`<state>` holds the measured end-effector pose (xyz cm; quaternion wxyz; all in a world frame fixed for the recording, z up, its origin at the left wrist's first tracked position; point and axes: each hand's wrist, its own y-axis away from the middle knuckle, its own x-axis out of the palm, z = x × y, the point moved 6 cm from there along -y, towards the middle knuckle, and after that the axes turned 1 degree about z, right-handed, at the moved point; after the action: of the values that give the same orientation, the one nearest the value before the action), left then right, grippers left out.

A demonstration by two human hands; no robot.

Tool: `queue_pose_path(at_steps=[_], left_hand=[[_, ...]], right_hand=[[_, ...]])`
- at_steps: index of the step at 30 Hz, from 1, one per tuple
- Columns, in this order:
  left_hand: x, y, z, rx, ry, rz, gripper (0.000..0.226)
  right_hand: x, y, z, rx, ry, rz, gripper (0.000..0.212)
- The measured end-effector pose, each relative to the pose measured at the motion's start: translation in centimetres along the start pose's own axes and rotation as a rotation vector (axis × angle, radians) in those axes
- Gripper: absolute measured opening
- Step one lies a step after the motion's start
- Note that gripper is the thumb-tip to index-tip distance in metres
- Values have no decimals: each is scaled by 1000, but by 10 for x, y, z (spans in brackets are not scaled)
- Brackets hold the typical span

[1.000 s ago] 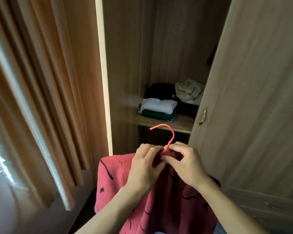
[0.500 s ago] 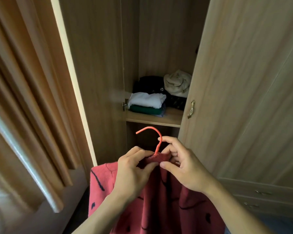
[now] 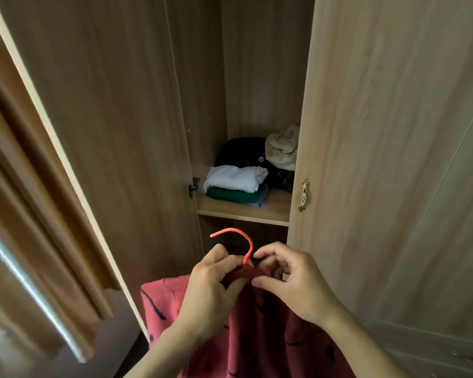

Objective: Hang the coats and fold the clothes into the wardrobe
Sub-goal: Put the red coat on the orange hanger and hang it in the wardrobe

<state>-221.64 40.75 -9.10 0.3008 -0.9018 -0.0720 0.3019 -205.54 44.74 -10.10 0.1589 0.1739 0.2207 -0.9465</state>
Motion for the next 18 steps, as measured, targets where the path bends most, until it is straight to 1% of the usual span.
queue_pose_path(at_steps=[3,7,11,14,18], left_hand=[[10,-6,-2,4,-43,-57,23],[16,-19,9,-33,-44,-106,28],[19,-35,30,-43,-29,-125,34],[21,-49,47,-25,2,-114,35],[19,-71,69,16,47,-90,29]], right_hand=[[-12,-5,-8,-27,34,0,30],[-29,-19,-19,-48,64,-1,21],[-52,-46,-33,-41,120,-107,16],[-64,-72,-38,-64,195,-165,16],[-65,-112,-33,-146,405,-180,24]])
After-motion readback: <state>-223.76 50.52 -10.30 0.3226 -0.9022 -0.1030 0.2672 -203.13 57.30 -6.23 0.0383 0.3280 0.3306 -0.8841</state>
